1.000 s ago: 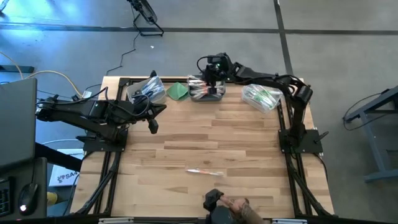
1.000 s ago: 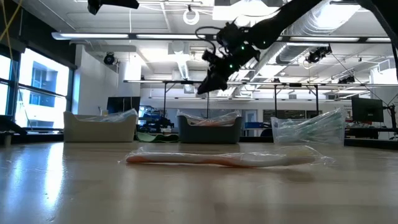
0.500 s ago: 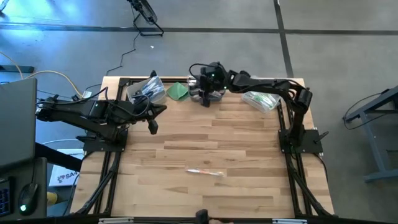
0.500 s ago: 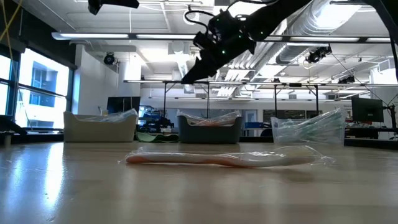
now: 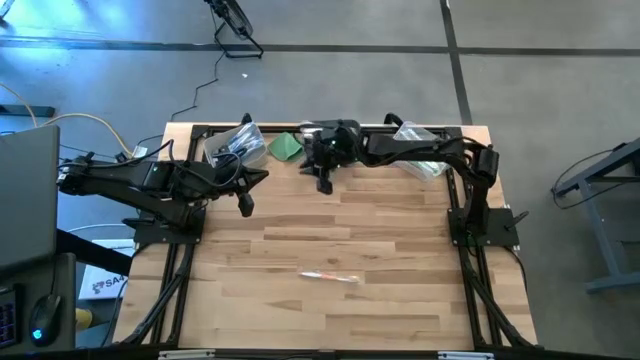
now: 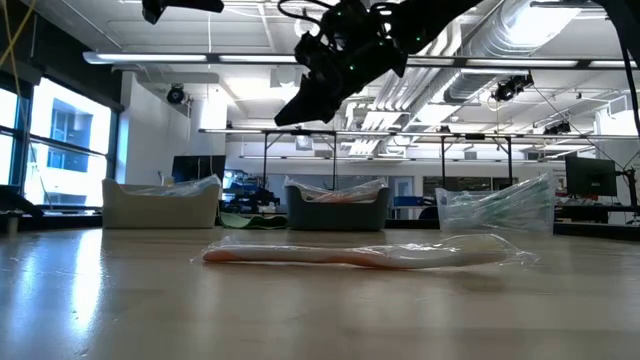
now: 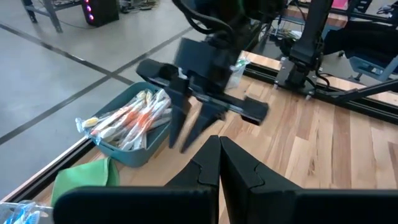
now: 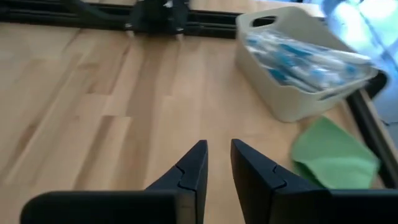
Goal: Pick & Place Toothbrushes
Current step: Put the orange toothbrush into the blue bin
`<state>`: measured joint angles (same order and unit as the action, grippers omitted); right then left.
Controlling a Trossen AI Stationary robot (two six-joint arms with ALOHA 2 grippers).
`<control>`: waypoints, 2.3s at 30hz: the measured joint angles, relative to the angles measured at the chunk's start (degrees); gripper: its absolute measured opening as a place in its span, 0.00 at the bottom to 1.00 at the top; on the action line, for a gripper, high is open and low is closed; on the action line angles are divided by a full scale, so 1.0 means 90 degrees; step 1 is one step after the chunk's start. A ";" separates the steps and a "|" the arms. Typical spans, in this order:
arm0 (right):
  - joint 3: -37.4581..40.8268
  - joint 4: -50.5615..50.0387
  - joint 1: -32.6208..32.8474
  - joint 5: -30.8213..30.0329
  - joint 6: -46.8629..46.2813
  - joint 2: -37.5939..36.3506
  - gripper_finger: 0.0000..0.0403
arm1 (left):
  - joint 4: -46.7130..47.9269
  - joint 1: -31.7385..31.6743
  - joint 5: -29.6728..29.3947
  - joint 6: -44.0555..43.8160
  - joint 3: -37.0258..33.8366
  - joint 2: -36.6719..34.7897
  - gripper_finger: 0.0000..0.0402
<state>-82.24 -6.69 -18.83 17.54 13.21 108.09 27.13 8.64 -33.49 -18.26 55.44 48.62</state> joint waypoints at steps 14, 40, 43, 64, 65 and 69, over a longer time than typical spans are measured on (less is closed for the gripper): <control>0.0000 -0.0887 0.1137 -0.0691 -0.0839 0.0001 0.11 | -0.0001 0.0005 0.0838 0.0000 0.0000 0.0000 0.00; 0.0091 -0.2362 0.3477 -0.1069 -0.1448 0.0005 0.05 | -0.0042 0.0000 0.1303 -0.0238 0.0000 0.0000 0.00; 0.0276 -0.2377 0.3655 -0.1460 -0.1342 0.0015 0.09 | -0.0075 0.0000 0.1303 -0.0364 0.0000 -0.0016 0.00; 0.2394 -0.0009 0.4149 -0.1576 -0.1686 0.0015 0.42 | -0.0050 0.0000 0.1273 -0.1034 0.0000 -0.0056 0.00; 0.2403 -0.0004 0.4198 -0.1565 -0.1686 0.0015 0.42 | -0.0048 0.0000 0.1272 -0.1035 0.0000 -0.0056 0.00; 0.2399 0.0021 0.4405 -0.1465 -0.1687 0.0023 0.42 | -0.0045 0.0000 0.1261 -0.1121 0.0000 -0.0056 0.00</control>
<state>-60.64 -6.50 20.82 4.35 -1.97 108.30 26.72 8.64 -22.14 -28.35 55.44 48.12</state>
